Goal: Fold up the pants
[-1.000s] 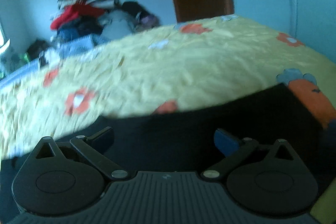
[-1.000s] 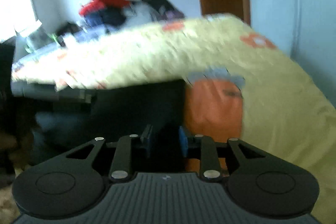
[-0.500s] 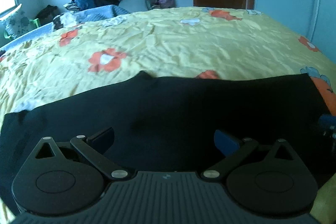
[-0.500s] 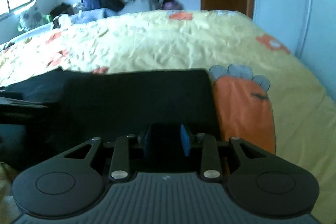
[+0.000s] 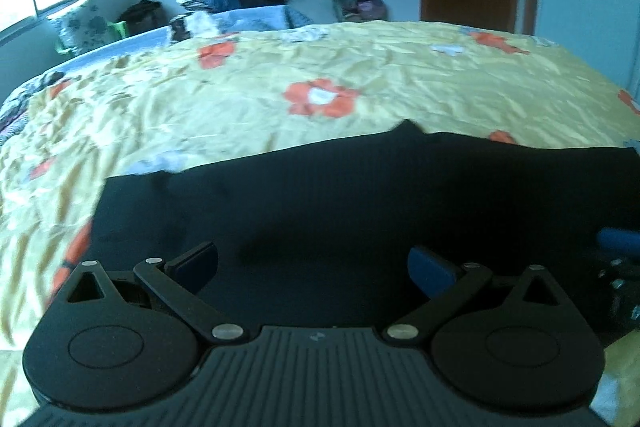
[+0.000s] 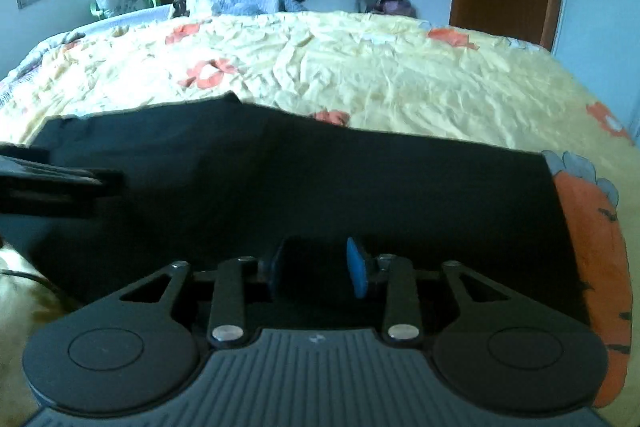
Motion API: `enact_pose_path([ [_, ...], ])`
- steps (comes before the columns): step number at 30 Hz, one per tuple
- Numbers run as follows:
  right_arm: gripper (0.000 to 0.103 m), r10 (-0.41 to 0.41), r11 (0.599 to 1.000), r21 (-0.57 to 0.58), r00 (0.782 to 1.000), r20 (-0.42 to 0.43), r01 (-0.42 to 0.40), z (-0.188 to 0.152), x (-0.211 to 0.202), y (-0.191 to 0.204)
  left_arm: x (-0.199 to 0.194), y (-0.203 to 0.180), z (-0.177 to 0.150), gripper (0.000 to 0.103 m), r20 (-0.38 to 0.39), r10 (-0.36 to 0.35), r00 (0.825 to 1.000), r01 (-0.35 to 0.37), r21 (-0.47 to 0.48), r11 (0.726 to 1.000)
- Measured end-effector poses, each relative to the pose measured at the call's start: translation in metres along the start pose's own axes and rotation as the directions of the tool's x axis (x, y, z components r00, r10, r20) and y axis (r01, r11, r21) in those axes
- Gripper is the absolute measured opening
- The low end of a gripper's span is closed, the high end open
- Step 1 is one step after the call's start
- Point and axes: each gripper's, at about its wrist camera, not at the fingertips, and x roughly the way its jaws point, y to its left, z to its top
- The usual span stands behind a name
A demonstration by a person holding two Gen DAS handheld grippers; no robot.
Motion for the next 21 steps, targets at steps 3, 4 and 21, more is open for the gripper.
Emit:
enact_pose_path([
  [3, 0.038, 0.000, 1.000, 0.020, 1.000, 0.000, 0.000, 0.006, -0.005, 0.010, -0.002, 0.023, -0.004, 0.102, -0.006, 0.031, 1.000, -0.031, -0.034, 0.999],
  [4, 0.038, 0.029, 0.999, 0.020, 1.000, 0.011, -0.029, 0.008, -0.007, 0.016, -0.002, 0.029, -0.004, 0.102, -0.009, 0.036, 0.999, -0.036, -0.048, 0.998],
  [21, 0.054, 0.142, 0.959, -0.264, 0.982, 0.126, -0.105, 0.022, -0.027, 0.143, -0.024, 0.179, -0.021, 0.102, -0.048, 0.165, 0.985, -0.172, -0.268, 0.948],
])
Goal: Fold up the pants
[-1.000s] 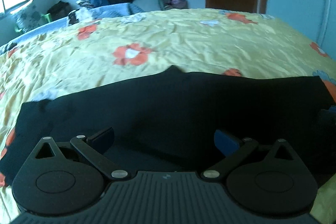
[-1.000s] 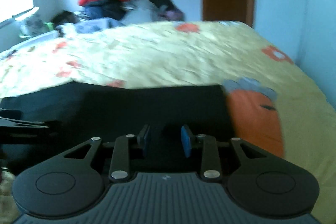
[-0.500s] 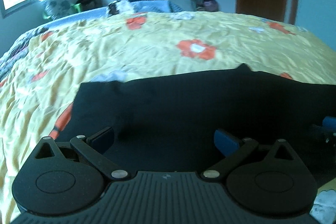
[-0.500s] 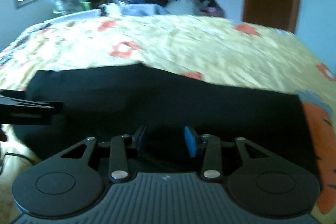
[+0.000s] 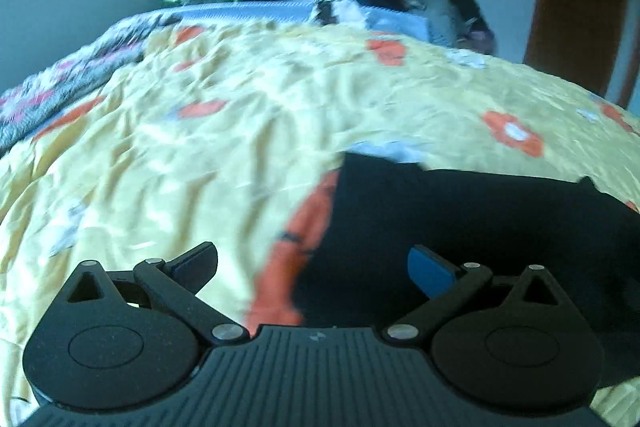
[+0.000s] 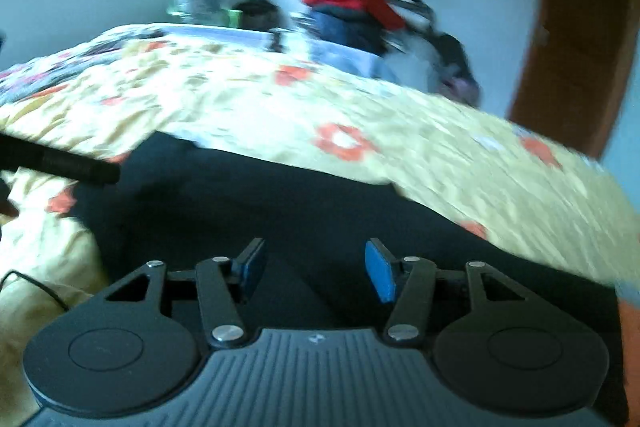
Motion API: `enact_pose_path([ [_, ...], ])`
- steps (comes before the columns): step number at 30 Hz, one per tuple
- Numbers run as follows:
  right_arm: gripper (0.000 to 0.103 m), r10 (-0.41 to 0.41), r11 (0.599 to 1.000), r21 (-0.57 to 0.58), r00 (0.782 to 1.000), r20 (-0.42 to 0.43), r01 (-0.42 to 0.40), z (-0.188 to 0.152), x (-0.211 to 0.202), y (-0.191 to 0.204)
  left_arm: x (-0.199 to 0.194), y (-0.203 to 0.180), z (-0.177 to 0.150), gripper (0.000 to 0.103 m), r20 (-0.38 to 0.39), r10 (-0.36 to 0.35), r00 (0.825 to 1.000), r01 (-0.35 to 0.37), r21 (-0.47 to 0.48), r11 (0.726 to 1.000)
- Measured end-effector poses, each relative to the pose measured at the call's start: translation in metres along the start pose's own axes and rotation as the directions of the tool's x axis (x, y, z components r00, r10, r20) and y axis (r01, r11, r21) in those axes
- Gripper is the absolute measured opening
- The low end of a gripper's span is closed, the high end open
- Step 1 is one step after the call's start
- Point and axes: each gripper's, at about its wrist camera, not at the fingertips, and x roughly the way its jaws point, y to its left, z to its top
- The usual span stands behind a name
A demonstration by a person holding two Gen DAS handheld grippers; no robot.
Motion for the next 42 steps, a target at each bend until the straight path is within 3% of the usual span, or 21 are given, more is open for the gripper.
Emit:
enact_pose_path([
  [5, 0.054, 0.219, 0.971, -0.097, 0.975, -0.021, -0.220, 0.010, 0.016, 0.057, -0.002, 0.036, -0.006, 0.102, -0.004, 0.078, 0.997, -0.077, 0.016, 0.997],
  [7, 0.054, 0.242, 0.949, -0.204, 0.970, -0.019, -0.241, 0.008, 0.017, 0.085, -0.003, 0.043, -0.009, 0.102, -0.020, 0.079, 0.997, -0.079, 0.003, 0.997],
  [10, 0.054, 0.202, 0.894, -0.408, 0.979, -0.008, -0.187, 0.003, 0.024, 0.127, 0.000, 0.054, -0.011, 0.102, -0.049, 0.050, 0.998, -0.054, -0.071, 0.996],
  [14, 0.053, 0.151, 0.826, -0.550, 0.988, 0.007, -0.123, -0.002, 0.038, 0.159, 0.005, 0.069, -0.007, 0.101, -0.115, 0.006, 0.993, -0.023, -0.149, 0.989],
  [16, 0.053, 0.094, 0.772, -0.634, 0.995, 0.037, -0.049, -0.009, 0.044, 0.172, 0.005, 0.076, -0.005, 0.101, -0.121, -0.052, 0.991, 0.029, -0.181, 0.983],
  [18, 0.052, 0.048, 0.692, -0.722, 0.995, 0.089, 0.031, -0.020, 0.050, 0.185, 0.008, 0.081, -0.004, 0.100, -0.134, -0.127, 0.983, 0.094, -0.224, 0.970],
  [20, 0.049, 0.032, 0.621, -0.778, 0.989, 0.142, 0.092, -0.026, 0.055, 0.196, 0.013, 0.084, -0.004, 0.100, -0.150, -0.222, 0.963, 0.175, -0.276, 0.945],
  [23, 0.033, 0.035, 0.586, -0.802, 0.986, 0.165, 0.113, -0.025, 0.065, 0.201, 0.021, 0.086, -0.005, 0.100, -0.162, -0.371, 0.914, 0.295, -0.361, 0.885],
  [24, 0.029, 0.036, 0.584, -0.802, 0.983, 0.179, 0.125, -0.025, 0.068, 0.200, 0.025, 0.086, -0.006, 0.101, -0.163, -0.412, 0.896, 0.327, -0.385, 0.863],
  [25, 0.026, 0.043, 0.609, -0.785, 0.983, 0.181, 0.118, -0.022, 0.068, 0.196, 0.029, 0.084, -0.007, 0.101, -0.168, -0.449, 0.878, 0.354, -0.405, 0.843],
  [27, 0.022, 0.107, 0.752, -0.659, 0.986, 0.129, 0.005, -0.003, 0.063, 0.176, 0.037, 0.080, -0.006, 0.103, -0.163, -0.501, 0.850, 0.391, -0.442, 0.807],
  [29, 0.022, 0.181, 0.876, -0.469, 0.978, 0.101, -0.114, 0.021, 0.056, 0.146, 0.048, 0.076, -0.003, 0.103, -0.115, -0.574, 0.810, 0.452, -0.501, 0.738],
  [30, 0.022, 0.214, 0.905, -0.394, 0.972, 0.093, -0.161, 0.029, 0.053, 0.131, 0.056, 0.072, -0.001, 0.102, -0.091, -0.623, 0.777, 0.482, -0.551, 0.681],
  [32, 0.022, 0.262, 0.935, -0.272, 0.961, 0.090, -0.229, 0.042, 0.049, 0.105, 0.074, 0.062, 0.004, 0.102, -0.056, -0.682, 0.729, 0.507, -0.626, 0.593],
  [35, 0.022, 0.324, 0.934, -0.183, 0.943, 0.074, -0.307, 0.049, 0.047, 0.084, 0.100, 0.040, 0.011, 0.093, -0.058, -0.717, 0.695, 0.512, -0.660, 0.550],
  [36, 0.022, 0.356, 0.927, -0.148, 0.933, 0.056, -0.345, 0.050, 0.048, 0.076, 0.103, 0.035, 0.013, 0.078, -0.055, -0.722, 0.690, 0.514, -0.665, 0.542],
  [37, 0.022, 0.404, 0.910, -0.116, 0.914, 0.032, -0.398, 0.049, 0.047, 0.070, 0.105, 0.031, 0.015, 0.071, -0.072, -0.718, 0.693, 0.498, -0.672, 0.548],
  [39, 0.022, 0.495, 0.869, -0.059, 0.867, 0.063, -0.492, 0.044, 0.035, 0.053, 0.108, 0.028, 0.016, 0.038, -0.104, -0.683, 0.723, 0.457, -0.669, 0.586],
  [40, 0.022, 0.522, 0.853, -0.035, 0.848, 0.090, -0.521, 0.044, 0.029, 0.039, 0.109, 0.028, 0.017, 0.031, -0.111, -0.671, 0.733, 0.448, -0.663, 0.600],
  [41, 0.022, 0.512, 0.858, -0.013, 0.853, 0.103, -0.514, 0.045, 0.027, 0.028, 0.110, 0.029, 0.016, 0.022, -0.117, -0.662, 0.740, 0.440, -0.660, 0.609],
  [42, 0.022, 0.459, 0.887, 0.006, 0.882, 0.106, -0.462, 0.046, 0.030, 0.019, 0.112, 0.032, 0.015, 0.020, -0.111, -0.662, 0.741, 0.443, -0.660, 0.607],
])
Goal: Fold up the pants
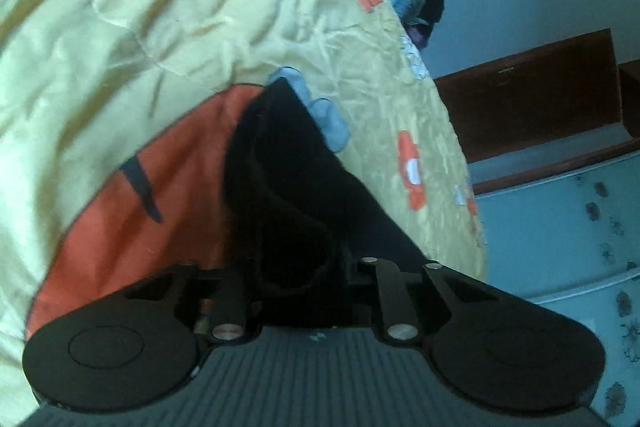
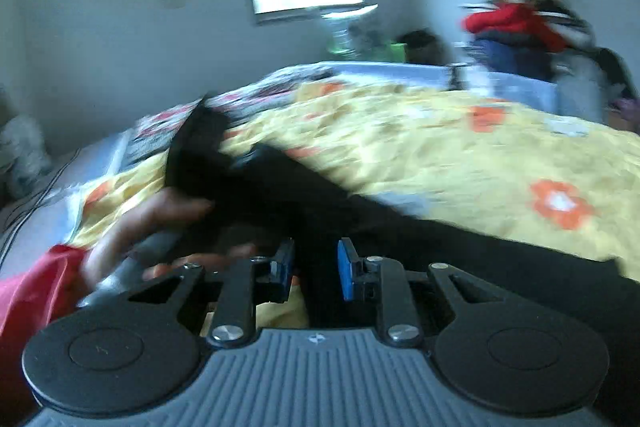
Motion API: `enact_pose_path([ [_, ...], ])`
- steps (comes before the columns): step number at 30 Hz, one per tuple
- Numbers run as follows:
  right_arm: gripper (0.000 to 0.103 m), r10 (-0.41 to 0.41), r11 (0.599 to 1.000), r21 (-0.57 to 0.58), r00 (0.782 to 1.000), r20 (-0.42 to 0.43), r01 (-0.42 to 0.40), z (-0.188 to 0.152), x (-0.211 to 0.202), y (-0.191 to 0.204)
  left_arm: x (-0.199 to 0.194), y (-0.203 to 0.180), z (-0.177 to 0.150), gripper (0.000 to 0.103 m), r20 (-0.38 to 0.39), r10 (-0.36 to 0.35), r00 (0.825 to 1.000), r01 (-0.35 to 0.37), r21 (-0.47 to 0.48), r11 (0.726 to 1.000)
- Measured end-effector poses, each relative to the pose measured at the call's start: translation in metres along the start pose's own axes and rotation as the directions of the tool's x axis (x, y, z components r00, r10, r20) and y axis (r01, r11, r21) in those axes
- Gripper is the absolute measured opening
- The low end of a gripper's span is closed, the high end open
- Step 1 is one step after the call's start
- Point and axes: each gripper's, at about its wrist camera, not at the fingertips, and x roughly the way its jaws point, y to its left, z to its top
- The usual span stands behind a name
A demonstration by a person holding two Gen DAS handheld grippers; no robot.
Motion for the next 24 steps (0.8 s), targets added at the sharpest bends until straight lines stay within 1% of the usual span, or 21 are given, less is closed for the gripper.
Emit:
enact_pose_path([
  [1, 0.022, -0.097, 0.995, -0.008, 0.995, -0.015, 0.097, 0.001, 0.003, -0.008, -0.001, 0.000, -0.002, 0.020, 0.014, -0.002, 1.000, 0.002, 0.005, 1.000],
  [2, 0.022, -0.203, 0.979, -0.027, 0.978, -0.052, 0.202, -0.001, 0.012, -0.016, -0.003, -0.003, -0.004, 0.019, 0.033, 0.007, 0.999, -0.008, 0.027, 1.000],
  [3, 0.023, -0.274, 0.962, -0.040, 0.956, -0.100, 0.271, -0.004, 0.023, -0.022, -0.007, -0.008, -0.009, 0.019, 0.061, 0.024, 0.998, -0.029, 0.069, 0.997],
  [4, 0.023, -0.312, 0.950, -0.040, 0.939, -0.146, 0.309, -0.008, 0.035, -0.030, -0.011, -0.017, -0.016, 0.019, 0.103, 0.054, 0.993, -0.067, 0.130, 0.989],
  [5, 0.023, -0.306, 0.951, -0.017, 0.935, -0.177, 0.308, -0.014, 0.045, -0.037, -0.014, -0.026, -0.023, 0.019, 0.142, 0.079, 0.987, -0.106, 0.187, 0.977],
  [7, 0.022, -0.256, 0.963, 0.029, 0.944, -0.209, 0.267, -0.022, 0.056, -0.042, -0.020, -0.045, -0.040, 0.019, 0.221, 0.106, 0.969, -0.169, 0.289, 0.942],
  [8, 0.023, -0.258, 0.962, 0.037, 0.948, -0.189, 0.269, -0.023, 0.054, -0.039, -0.025, -0.051, -0.045, 0.019, 0.252, 0.105, 0.962, -0.187, 0.324, 0.927],
  [9, 0.023, -0.246, 0.965, 0.052, 0.957, -0.155, 0.256, -0.022, 0.047, -0.035, -0.030, -0.059, -0.052, 0.019, 0.280, 0.101, 0.955, -0.202, 0.356, 0.912],
  [11, 0.023, -0.174, 0.977, 0.111, 0.981, -0.087, 0.183, -0.016, 0.037, -0.035, -0.037, -0.072, -0.062, 0.019, 0.312, 0.094, 0.946, -0.217, 0.389, 0.895],
  [12, 0.023, -0.148, 0.979, 0.130, 0.987, -0.068, 0.156, -0.013, 0.032, -0.035, -0.041, -0.080, -0.067, 0.018, 0.326, 0.086, 0.941, -0.222, 0.408, 0.886],
  [15, 0.023, -0.118, 0.982, 0.144, 0.993, -0.028, 0.121, -0.009, 0.021, -0.033, -0.046, -0.114, -0.088, 0.018, 0.366, 0.059, 0.929, -0.242, 0.478, 0.844],
  [18, 0.023, -0.102, 0.973, 0.213, 0.994, 0.040, 0.092, -0.006, -0.002, -0.040, -0.046, -0.148, -0.111, 0.018, 0.375, 0.008, 0.927, -0.227, 0.544, 0.808],
  [20, 0.023, -0.104, 0.961, 0.266, 0.990, 0.091, 0.076, -0.006, -0.026, -0.049, -0.042, -0.171, -0.129, 0.019, 0.366, -0.029, 0.930, -0.207, 0.588, 0.782],
  [24, 0.023, -0.164, 0.933, 0.348, 0.971, 0.174, 0.095, -0.017, -0.082, -0.074, -0.020, -0.218, -0.167, 0.019, 0.315, -0.092, 0.945, -0.155, 0.677, 0.720],
])
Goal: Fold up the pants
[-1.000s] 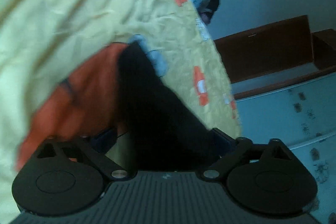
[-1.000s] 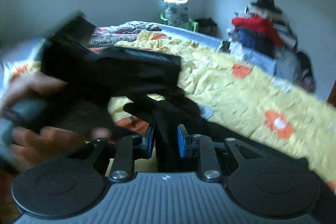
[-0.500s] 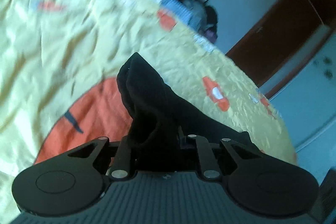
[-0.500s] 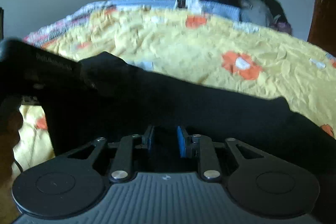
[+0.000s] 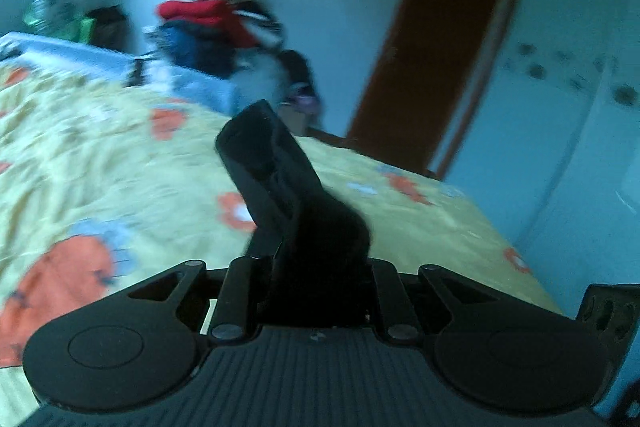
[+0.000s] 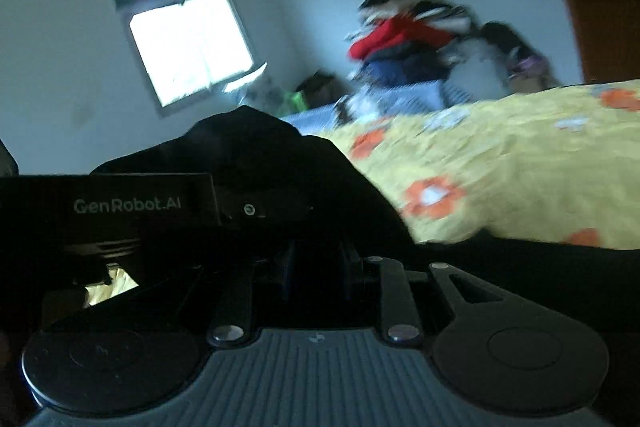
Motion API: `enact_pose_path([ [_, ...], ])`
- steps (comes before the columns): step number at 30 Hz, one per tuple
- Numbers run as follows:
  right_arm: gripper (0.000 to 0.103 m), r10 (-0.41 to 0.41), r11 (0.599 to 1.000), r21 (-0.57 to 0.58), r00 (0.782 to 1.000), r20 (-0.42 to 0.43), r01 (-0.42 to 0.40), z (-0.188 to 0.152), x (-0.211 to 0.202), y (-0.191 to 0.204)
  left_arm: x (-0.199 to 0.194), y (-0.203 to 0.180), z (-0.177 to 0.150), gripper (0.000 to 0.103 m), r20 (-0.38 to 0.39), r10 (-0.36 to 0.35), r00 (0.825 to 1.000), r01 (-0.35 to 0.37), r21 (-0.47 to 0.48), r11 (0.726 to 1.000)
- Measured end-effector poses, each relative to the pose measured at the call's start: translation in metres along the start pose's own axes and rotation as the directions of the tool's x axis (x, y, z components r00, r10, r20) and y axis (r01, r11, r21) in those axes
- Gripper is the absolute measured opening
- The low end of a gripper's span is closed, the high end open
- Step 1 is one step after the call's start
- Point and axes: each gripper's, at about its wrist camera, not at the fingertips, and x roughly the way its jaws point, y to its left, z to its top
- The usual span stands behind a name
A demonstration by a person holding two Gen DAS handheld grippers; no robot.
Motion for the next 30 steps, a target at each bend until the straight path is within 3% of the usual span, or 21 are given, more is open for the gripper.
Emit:
enact_pose_path([
  [4, 0.023, -0.071, 0.994, 0.087, 0.994, 0.077, 0.065, 0.004, -0.052, -0.044, 0.027, -0.057, -0.012, 0.020, -0.045, -0.063, 0.997, 0.065, 0.058, 0.996],
  [8, 0.023, -0.169, 0.977, 0.147, 0.981, 0.096, 0.154, -0.001, -0.086, -0.084, 0.060, -0.103, -0.031, 0.020, -0.108, -0.115, 0.987, 0.126, 0.102, 0.987],
  [22, 0.023, -0.379, 0.880, 0.334, 0.923, 0.066, 0.337, -0.025, -0.129, -0.180, 0.150, -0.186, -0.088, 0.025, -0.271, -0.154, 0.950, 0.207, 0.181, 0.961],
  [28, 0.023, -0.422, 0.855, 0.347, 0.906, 0.032, 0.386, -0.040, -0.143, -0.192, 0.153, -0.201, -0.102, 0.044, -0.327, -0.171, 0.930, 0.245, 0.200, 0.949],
  [30, 0.025, -0.445, 0.846, 0.340, 0.895, 0.022, 0.411, -0.045, -0.153, -0.192, 0.146, -0.205, -0.103, 0.058, -0.357, -0.208, 0.911, 0.289, 0.193, 0.938],
])
